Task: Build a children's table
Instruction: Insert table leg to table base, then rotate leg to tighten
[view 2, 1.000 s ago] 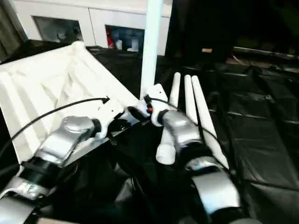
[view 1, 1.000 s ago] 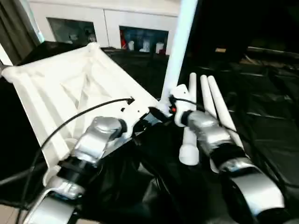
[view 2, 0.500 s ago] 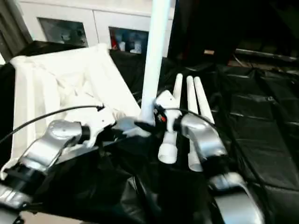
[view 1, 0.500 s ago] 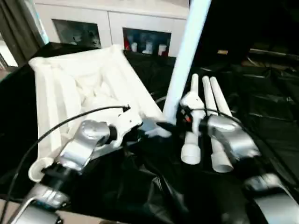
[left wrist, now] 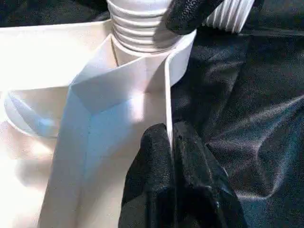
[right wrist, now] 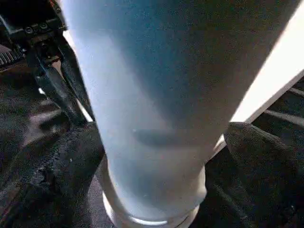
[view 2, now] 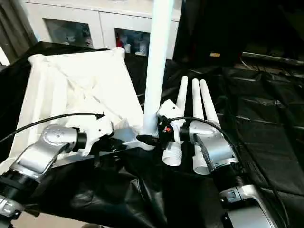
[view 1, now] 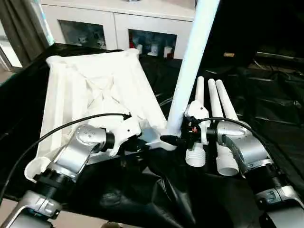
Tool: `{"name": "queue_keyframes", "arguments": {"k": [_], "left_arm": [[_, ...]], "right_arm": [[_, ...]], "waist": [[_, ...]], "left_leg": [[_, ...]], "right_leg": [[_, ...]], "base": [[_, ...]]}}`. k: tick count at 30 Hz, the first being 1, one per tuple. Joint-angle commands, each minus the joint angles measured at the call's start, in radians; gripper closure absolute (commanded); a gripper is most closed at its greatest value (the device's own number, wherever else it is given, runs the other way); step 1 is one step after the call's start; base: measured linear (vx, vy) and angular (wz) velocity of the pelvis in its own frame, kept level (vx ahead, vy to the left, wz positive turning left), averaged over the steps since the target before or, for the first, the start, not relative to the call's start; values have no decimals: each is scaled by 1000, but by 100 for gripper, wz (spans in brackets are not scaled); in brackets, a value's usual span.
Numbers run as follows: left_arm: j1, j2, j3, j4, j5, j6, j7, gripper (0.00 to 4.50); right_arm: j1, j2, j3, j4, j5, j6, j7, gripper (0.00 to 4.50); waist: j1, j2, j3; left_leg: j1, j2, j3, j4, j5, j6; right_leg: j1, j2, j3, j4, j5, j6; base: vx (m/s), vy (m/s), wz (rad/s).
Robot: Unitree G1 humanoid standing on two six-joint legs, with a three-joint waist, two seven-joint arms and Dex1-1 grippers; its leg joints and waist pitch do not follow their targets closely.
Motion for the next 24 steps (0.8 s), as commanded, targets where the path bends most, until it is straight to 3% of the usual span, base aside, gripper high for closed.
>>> {"name": "queue_keyframes", "arguments": {"k": [1, 5, 6, 10, 11, 15, 16, 24], "left_arm": [[9, 0, -24, -30, -10, -14, -25, 450], [8, -1, -22, -26, -7, -18, -23, 450], [8, -1, -22, -26, -7, -19, -23, 450], [5, -2, -20, -21, -6, -20, -25, 450], [5, -2, -20, -20, -6, -21, -24, 450], [4, 0, -21, -17, -4, -22, -24, 450], [3, 0, -21, -15, -4, -22, -24, 450], [4, -1, -14, -12, -3, -2, -11, 450]], "right_arm": [[8, -11, 15, -24, -5, -9, 12, 31], [11, -12, 24, -23, -8, -12, 11, 42], [11, -12, 25, -22, -9, -12, 11, 69], [8, -10, 25, -17, -8, -10, 12, 90], [8, -9, 25, -16, -8, -10, 11, 118], [13, -6, 31, -13, -9, -15, 8, 131], [13, -5, 32, -11, -9, -16, 8, 158], [23, 14, 24, 14, -9, -16, -23, 181]], "waist": [[0, -7, -78], [1, -7, -77], [1, -7, -78], [1, -6, -79], [1, -6, -79], [1, -5, -80], [1, -5, -80], [1, -6, -81]], "left_leg": [[-8, 2, 14, -56, -87, 51], [-8, 1, 14, -56, -92, 48], [-8, 1, 14, -55, -94, 47], [-8, 1, 13, -54, -87, 47], [-9, 1, 13, -54, -85, 47], [-10, 1, 13, -53, -80, 49], [-9, 1, 13, -52, -83, 48], [-9, 0, 14, -51, -83, 47]], "right_leg": [[81, -51, 52, -60, -187, -161], [80, -51, 52, -62, -201, -157], [81, -50, 52, -61, -201, -157], [82, -50, 52, -59, -189, -158], [82, -50, 52, -58, -185, -160], [83, -50, 51, -56, -170, -166], [82, -50, 51, -57, -172, -165], [83, -49, 52, -56, -172, -167]], "base": [[0, 0, 0], [0, 0, 0], [0, 0, 0], [0, 0, 0], [0, 0, 0], [0, 0, 0], [0, 0, 0], [0, 0, 0]]}}
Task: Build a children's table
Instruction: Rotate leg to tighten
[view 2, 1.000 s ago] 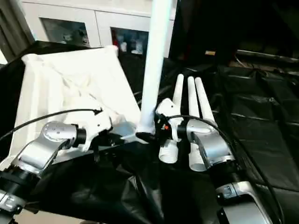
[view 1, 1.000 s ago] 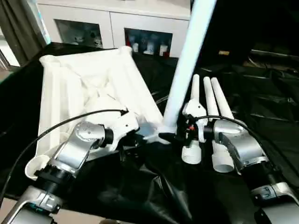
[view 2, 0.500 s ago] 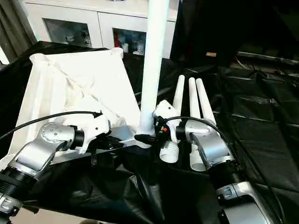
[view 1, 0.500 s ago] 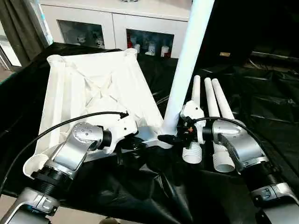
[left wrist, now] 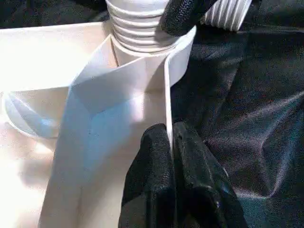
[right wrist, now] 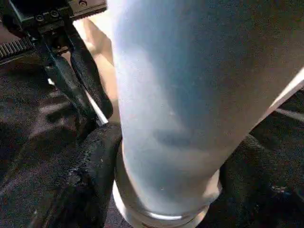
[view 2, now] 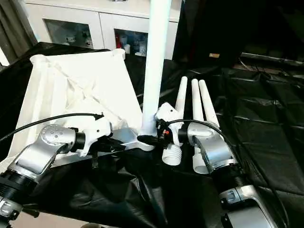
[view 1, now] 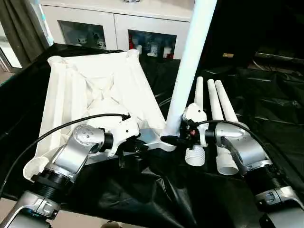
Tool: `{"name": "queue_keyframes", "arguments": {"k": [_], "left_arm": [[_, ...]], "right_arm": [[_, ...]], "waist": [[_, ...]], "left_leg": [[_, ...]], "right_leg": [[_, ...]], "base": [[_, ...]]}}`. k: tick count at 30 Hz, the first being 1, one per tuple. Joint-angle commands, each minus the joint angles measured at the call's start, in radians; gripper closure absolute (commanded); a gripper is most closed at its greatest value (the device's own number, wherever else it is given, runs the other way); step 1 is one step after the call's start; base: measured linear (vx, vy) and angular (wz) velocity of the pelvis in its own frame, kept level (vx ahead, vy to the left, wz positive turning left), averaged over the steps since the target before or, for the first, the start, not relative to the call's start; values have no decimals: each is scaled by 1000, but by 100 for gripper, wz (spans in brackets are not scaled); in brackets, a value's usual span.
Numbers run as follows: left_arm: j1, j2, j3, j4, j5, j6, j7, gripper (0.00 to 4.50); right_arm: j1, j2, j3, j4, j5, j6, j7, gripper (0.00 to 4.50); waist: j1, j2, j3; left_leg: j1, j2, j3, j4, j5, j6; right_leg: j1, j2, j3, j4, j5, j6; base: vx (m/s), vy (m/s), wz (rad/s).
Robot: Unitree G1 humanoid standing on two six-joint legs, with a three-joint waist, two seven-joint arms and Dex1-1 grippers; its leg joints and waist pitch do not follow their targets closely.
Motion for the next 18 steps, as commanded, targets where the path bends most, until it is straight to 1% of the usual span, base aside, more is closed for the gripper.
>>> {"name": "queue_keyframes", "arguments": {"k": [1, 2, 4, 5, 6, 7, 8, 9, 10, 11, 12, 14, 15, 16, 17, 18], "left_arm": [[-1, -17, -8, -5, -3, 10, 8, 450], [-5, -24, -3, 2, 0, 21, 24, 450], [-33, -62, 19, 40, 16, 76, 110, 450], [-63, -105, 42, 78, 27, 118, 194, 450], [-71, -116, 48, 88, 29, 128, 215, 450], [-104, -168, 71, 127, 35, 175, 302, 450], [-104, -168, 71, 127, 35, 175, 302, 450], [-121, -196, 76, 143, 38, 197, 337, 450], [-153, -254, 80, 180, 50, 227, 416, 450], [-169, -283, 76, 201, 62, 235, 453, 450], [-180, -303, 71, 216, 72, 238, 482, 450], [-194, -329, 69, 235, 81, 241, 519, 450], [-207, -354, 69, 249, 92, 248, 547, 450], [-209, -359, 69, 251, 94, 249, 551, 450], [-212, -365, 69, 253, 96, 252, 556, 450], [-214, -369, 69, 255, 97, 255, 560, 450]], "right_arm": [[12, 25, -9, 31, -1, 9, -56, 181], [10, 37, -18, 46, -2, 11, -84, 181], [-3, 89, -53, 113, -7, 31, -201, 182], [-17, 136, -80, 168, -6, 51, -299, 182], [-21, 148, -87, 181, -5, 56, -322, 182], [-47, 211, -128, 250, 1, 71, -463, 183], [-47, 211, -128, 250, 1, 71, -463, 183], [-68, 245, -150, 298, 2, 84, -553, 183], [-107, 303, -165, 380, -6, 83, -675, 183], [-131, 334, -167, 423, -13, 81, -731, 183], [-150, 355, -168, 451, -18, 80, -766, 183], [-172, 383, -175, 480, -13, 76, -792, 183], [-195, 411, -187, 501, -10, 59, -806, 183], [-199, 416, -190, 504, -9, 56, -808, 183], [-207, 424, -195, 509, -7, 53, -813, 127], [-214, 430, -202, 517, -5, 49, -818, 113]], "waist": [[1, -6, -80], [0, -6, -79], [-6, -5, -75], [-6, -5, -75], [-10, -4, -72], [-13, -5, -71], [-15, -5, -71], [-16, -1, -72], [-19, 0, -71], [-23, 2, -69], [-26, 1, -70], [-26, 6, -71], [-26, 7, -71], [-29, 6, -66], [-29, 5, -66], [-31, 5, -67]], "left_leg": [[-9, -1, 14, -56, -85, 45], [-10, -1, 13, -57, -87, 39], [-8, -3, 14, -59, -120, 23], [-6, -3, 14, -59, -135, 17], [0, -4, 11, -62, -179, -6], [0, -5, 12, -62, -193, -8], [0, -8, 9, -63, -212, -16], [3, -6, 8, -63, -221, -20], [2, -9, 6, -62, -236, -20], [7, -11, 6, -60, -258, -25], [12, -13, 5, -57, -280, -23], [11, -12, 2, -60, -291, -18], [14, -9, 0, -62, -309, -11], [19, -9, -1, -62, -339, -7], [22, -10, -4, -65, -360, -5], [19, -10, -7, -68, -373, -3]], "right_leg": [[83, -49, 52, -60, -179, -165], [82, -50, 51, -61, -191, -163], [78, -51, 51, -72, -255, -148], [77, -50, 50, -74, -281, -141], [72, -50, 47, -85, -367, -118], [71, -52, 47, -88, -394, -112], [70, -51, 43, -95, -444, -91], [68, -54, 43, -96, -460, -85], [67, -52, 40, -101, -484, -70], [59, -50, 36, -108, -519, -57], [58, -51, 30, -114, -546, -40], [61, -51, 26, -120, -546, -30], [60, -50, 21, -123, -538, -27], [55, -50, 18, -130, -547, -27], [59, -51, 16, -129, -554, -24], [65, -52, 14, -130, -563, -17]], "base": [[0, 0, 0], [0, 0, 0], [0, 0, 0], [0, 0, 0], [0, 0, 0], [0, 0, 0], [-54, 2, -1], [0, 0, 0], [0, 0, 0], [0, 0, 0], [0, 0, 0], [0, 0, 0], [0, 0, 0], [0, 0, 0], [0, 0, 0], [0, 0, 0]]}}
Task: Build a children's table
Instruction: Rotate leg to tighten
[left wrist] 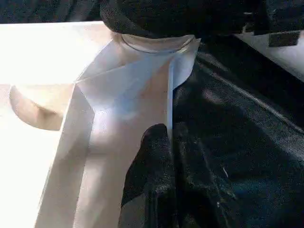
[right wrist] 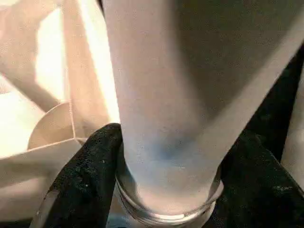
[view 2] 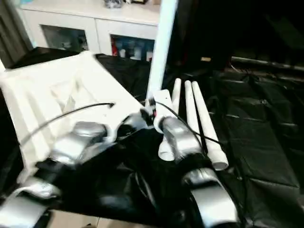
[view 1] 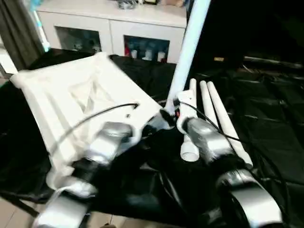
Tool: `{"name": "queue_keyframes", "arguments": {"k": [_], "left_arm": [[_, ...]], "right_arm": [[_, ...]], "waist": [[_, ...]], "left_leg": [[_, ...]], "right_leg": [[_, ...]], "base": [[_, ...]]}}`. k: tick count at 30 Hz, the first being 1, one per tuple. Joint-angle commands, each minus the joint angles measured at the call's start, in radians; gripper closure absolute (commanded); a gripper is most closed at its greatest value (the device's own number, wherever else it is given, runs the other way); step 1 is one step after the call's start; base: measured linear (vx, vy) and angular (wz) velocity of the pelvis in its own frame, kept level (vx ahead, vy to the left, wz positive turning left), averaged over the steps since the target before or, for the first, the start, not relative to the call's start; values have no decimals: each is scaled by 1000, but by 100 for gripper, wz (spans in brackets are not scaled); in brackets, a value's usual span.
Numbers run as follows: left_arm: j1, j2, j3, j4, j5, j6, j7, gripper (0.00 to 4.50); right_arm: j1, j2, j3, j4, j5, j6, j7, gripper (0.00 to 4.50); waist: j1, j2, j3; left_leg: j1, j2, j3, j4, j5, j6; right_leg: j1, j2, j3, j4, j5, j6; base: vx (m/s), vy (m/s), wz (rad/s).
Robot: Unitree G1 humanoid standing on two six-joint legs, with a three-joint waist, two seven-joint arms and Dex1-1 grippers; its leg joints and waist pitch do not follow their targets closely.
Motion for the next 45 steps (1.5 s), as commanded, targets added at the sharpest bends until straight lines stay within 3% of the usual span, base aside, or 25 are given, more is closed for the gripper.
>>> {"name": "queue_keyframes", "arguments": {"k": [1, 2, 4, 7, 11, 18, 21, 24, 25, 28, 30, 32, 36, 45], "left_arm": [[-48, -35, 9, 9, 7, -3, 65, 450], [-49, -34, 9, 11, 7, -3, 67, 450], [-50, -31, 10, 20, 9, -10, 68, 450], [-46, -20, 7, 20, 12, -28, 52, 450], [-28, 17, -12, -6, 8, -65, -16, 450], [28, 101, -42, -73, -11, -121, -158, 450], [49, 138, -46, -94, -24, -149, -219, 450], [86, 193, -54, -138, -63, -233, -341, 450], [96, 209, -56, -151, -76, -259, -379, 450], [105, 228, -58, -164, -85, -279, -412, 450], [110, 244, -56, -178, -94, -282, -441, 450], [116, 256, -58, -188, -101, -291, -468, 450], [141, 290, -68, -223, -127, -321, -551, 450], [134, 298, -66, -202, -109, -337, -550, 450]], "right_arm": [[2, 78, 27, 72, 20, 29, 30, 111], [-3, 80, 23, 81, 20, 25, 29, 104], [-22, 80, 19, 113, 17, 10, 27, 79], [-31, 73, 22, 124, 7, -4, 39, 68], [-27, 31, 38, 78, -9, -8, 110, 68], [19, -100, 83, -48, -30, -15, 273, 68], [42, -154, 94, -111, -20, -3, 372, 68], [97, -238, 151, -228, -5, 9, 573, 68], [111, -263, 166, -255, -2, 14, 622, 68], [127, -290, 179, -283, 3, 21, 666, 68], [148, -314, 189, -322, 19, 33, 716, 68], [162, -327, 196, -349, 24, 39, 745, 68], [194, -348, 210, -421, 45, 62, 814, 68], [213, -362, 236, -444, 29, 63, 838, 83]], "waist": [[-6, 14, -58], [-8, 19, -59], [-14, 20, -61], [-16, 19, -61], [-13, 20, -62], [7, 19, -73], [11, 21, -78], [17, 19, -83], [16, 18, -81], [15, 17, -75], [19, 18, -68], [21, 18, -68], [23, 19, -68], [27, 18, -71]], "left_leg": [[2, -7, 1, -77, -381, 2], [5, -5, -1, -78, -387, 3], [-11, -2, -7, -85, -370, 0], [-2, -3, -4, -82, -377, 0], [-6, -2, -2, -84, -345, 6], [-13, 5, 9, -80, -189, 15], [-15, 6, 11, -77, -113, 30], [-22, 5, 10, -71, -72, 58], [-20, 6, 12, -71, -64, 69], [-19, 7, 15, -75, -111, 64], [-15, 10, 14, -79, -184, 35], [-15, 9, 13, -80, -200, 26], [-16, 11, 12, -80, -200, 23], [-17, 10, 13, -78, -183, 17]], "right_leg": [[41, -54, 23, -116, -563, -23], [41, -55, 23, -118, -548, -29], [57, -58, 20, -110, -506, -41], [50, -62, 20, -112, -495, -56], [53, -62, 26, -103, -452, -85], [63, -59, 40, -71, -229, -168], [69, -56, 42, -53, -99, -209], [76, -55, 42, -45, -23, -220], [71, -53, 42, -44, -6, -232], [69, -56, 42, -53, -84, -229], [65, -59, 43, -66, -218, -196], [64, -60, 44, -71, -266, -173], [62, -58, 44, -70, -262, -163], [61, -57, 45, -64, -228, -175]], "base": [[0, 0, 0], [0, 0, 0], [0, 0, 0], [0, 0, 0], [0, 0, 0], [0, 0, 0], [0, 0, 0], [0, 0, 0], [0, 0, 0], [0, 0, 0], [0, 0, 0], [0, 0, 0], [0, 0, 0], [0, 0, 0]]}}
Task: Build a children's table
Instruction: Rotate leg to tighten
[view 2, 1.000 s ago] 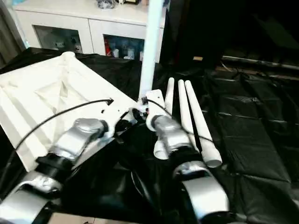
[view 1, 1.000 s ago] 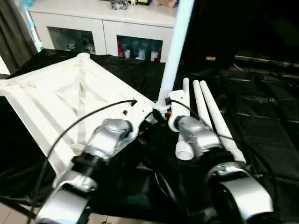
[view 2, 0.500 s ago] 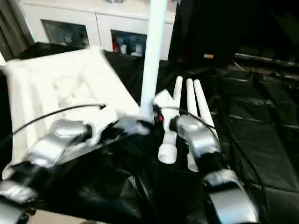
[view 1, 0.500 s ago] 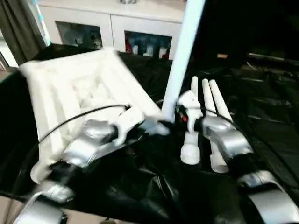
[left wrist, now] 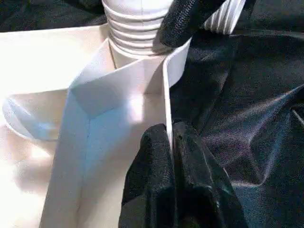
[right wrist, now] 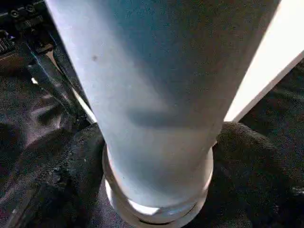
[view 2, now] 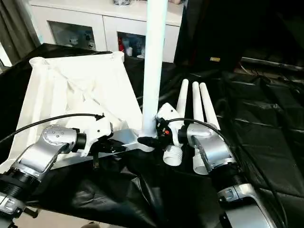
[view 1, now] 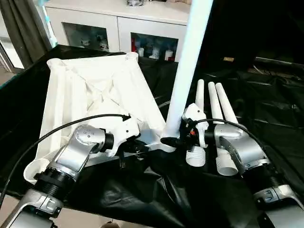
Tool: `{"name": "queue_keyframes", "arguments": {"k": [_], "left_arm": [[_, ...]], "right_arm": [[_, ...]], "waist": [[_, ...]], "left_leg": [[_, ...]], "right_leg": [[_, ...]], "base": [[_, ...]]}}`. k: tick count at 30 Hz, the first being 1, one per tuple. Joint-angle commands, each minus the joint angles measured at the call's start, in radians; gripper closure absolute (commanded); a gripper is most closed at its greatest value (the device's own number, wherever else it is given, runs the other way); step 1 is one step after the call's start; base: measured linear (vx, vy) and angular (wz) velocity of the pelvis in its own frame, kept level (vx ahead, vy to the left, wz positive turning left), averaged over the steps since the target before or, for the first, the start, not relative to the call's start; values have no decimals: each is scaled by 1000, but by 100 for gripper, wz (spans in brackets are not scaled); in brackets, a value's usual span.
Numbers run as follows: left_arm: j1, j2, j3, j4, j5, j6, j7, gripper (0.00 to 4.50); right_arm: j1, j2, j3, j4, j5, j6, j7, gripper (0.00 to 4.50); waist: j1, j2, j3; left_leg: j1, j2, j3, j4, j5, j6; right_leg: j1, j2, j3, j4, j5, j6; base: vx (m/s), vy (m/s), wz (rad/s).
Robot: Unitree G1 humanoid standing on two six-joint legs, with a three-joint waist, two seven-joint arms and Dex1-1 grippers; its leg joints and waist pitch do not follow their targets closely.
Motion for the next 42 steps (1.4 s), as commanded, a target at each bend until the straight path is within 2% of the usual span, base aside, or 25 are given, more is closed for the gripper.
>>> {"name": "queue_keyframes", "arguments": {"k": [1, 8, 14, 20, 21, 23, 24, 25, 26, 27, 29, 30, 31, 32, 34, 36, 38, 40, 42], "left_arm": [[-17, -11, -12, -23, -20, -33, -22, 450], [-17, -9, -7, -19, -15, -35, -23, 450], [-16, -15, 5, -14, -18, -14, 1, 450], [-61, -74, 24, 62, 30, 47, 153, 450], [-80, -98, 27, 92, 49, 74, 209, 450], [-129, -171, 42, 169, 84, 155, 360, 450], [-140, -190, 47, 186, 88, 175, 392, 450], [-146, -204, 47, 194, 92, 184, 413, 450], [-161, -239, 43, 212, 102, 203, 458, 450], [-174, -279, 30, 226, 118, 217, 498, 450], [-178, -292, 26, 229, 123, 221, 509, 450], [-181, -303, 22, 230, 127, 224, 515, 450], [-183, -311, 19, 230, 130, 227, 518, 450], [-189, -328, 19, 238, 129, 224, 526, 450], [-194, -332, 20, 245, 128, 218, 529, 450], [-195, -328, 21, 247, 128, 214, 527, 450], [-192, -315, 20, 248, 129, 201, 515, 450], [-185, -300, 16, 240, 129, 187, 493, 450], [-172, -280, 10, 224, 129, 180, 460, 450]], "right_arm": [[3, -11, 5, -22, -2, 7, 2, 96], [10, -5, 10, -24, -1, 13, -4, 162], [16, 28, -12, 0, 7, 16, -50, 175], [-18, 137, -100, 148, 15, 20, -293, 178], [-39, 174, -131, 205, 20, 20, -384, 178], [-103, 263, -214, 356, 41, 14, -638, 178], [-118, 282, -232, 390, 48, 10, -692, 178], [-129, 295, -234, 410, 47, 6, -718, 178], [-155, 328, -238, 457, 45, -4, -778, 178], [-185, 370, -239, 504, 38, -28, -812, 178], [-193, 384, -238, 510, 38, -37, -809, 178], [-200, 397, -243, 517, 41, -44, -810, 178], [-206, 406, -246, 523, 44, -48, -813, 122], [-227, 422, -250, 548, 38, -64, -818, 108], [-244, 427, -243, 568, 25, -78, -814, 108], [-249, 425, -238, 574, 19, -84, -812, 72], [-261, 412, -226, 591, 1, -110, -800, 72], [-264, 396, -219, 591, -9, -130, -774, 72], [-260, 370, -213, 574, -16, -138, -729, 72]], "waist": [[-1, 12, -71], [-1, 9, -71], [-2, 7, -70], [-13, 6, -66], [-17, 7, -62], [-22, 10, -60], [-31, 8, -61], [-30, 7, -60], [-32, 8, -60], [-32, 10, -57], [-31, 10, -59], [-32, 12, -59], [-33, 8, -60], [-34, 8, -61], [-36, 7, -60], [-36, 6, -60], [-35, 8, -62], [-36, 7, -60], [-33, 9, -61]], "left_leg": [[-2, 5, 16, -69, -184, 18], [-3, 4, 15, -69, -183, 17], [-5, 3, 15, -69, -184, 14], [-2, 0, 14, -71, -225, -11], [3, -3, 14, -72, -254, -11], [7, -6, 13, -71, -278, -19], [14, -10, 10, -67, -301, -30], [13, -11, 9, -67, -303, -26], [14, -10, 9, -68, -315, -18], [21, -13, 9, -65, -342, -16], [27, -13, 8, -63, -361, -10], [22, -8, 5, -70, -367, -2], [18, -8, 4, -72, -366, 0], [17, -6, 3, -74, -366, 1], [11, -7, 1, -77, -372, 2], [11, -9, 1, -76, -373, 2], [15, -7, 0, -77, -374, 2], [11, -6, 1, -79, -372, 4], [13, -6, 1, -79, -368, 8]], "right_leg": [[69, -52, 55, -63, -242, -167], [69, -53, 55, -65, -266, -155], [68, -54, 55, -66, -288, -147], [63, -55, 54, -76, -382, -121], [58, -55, 52, -84, -441, -104], [53, -56, 49, -92, -499, -89], [52, -58, 42, -103, -573, -59], [53, -59, 40, -106, -576, -52], [49, -56, 40, -109, -571, -44], [42, -55, 33, -115, -600, -37], [42, -56, 30, -121, -610, -26], [46, -56, 27, -119, -578, -29], [50, -55, 25, -119, -570, -27], [52, -57, 24, -118, -566, -28], [55, -57, 24, -117, -561, -28], [55, -60, 22, -120, -580, -19], [52, -62, 25, -119, -568, -28], [53, -61, 27, -117, -555, -36], [53, -63, 29, -118, -556, -39]], "base": [[0, 0, 0], [0, 0, 0], [0, 0, 0], [0, 0, 0], [0, 0, 0], [0, 0, 0], [0, 0, 0], [0, 0, 0], [0, 0, 0], [0, 0, 0], [0, 0, 0], [0, 0, 0], [0, 0, 0], [0, 0, 0], [0, 0, 0], [0, 0, 0], [0, 0, 0], [0, 0, 0], [0, 0, 0]]}}
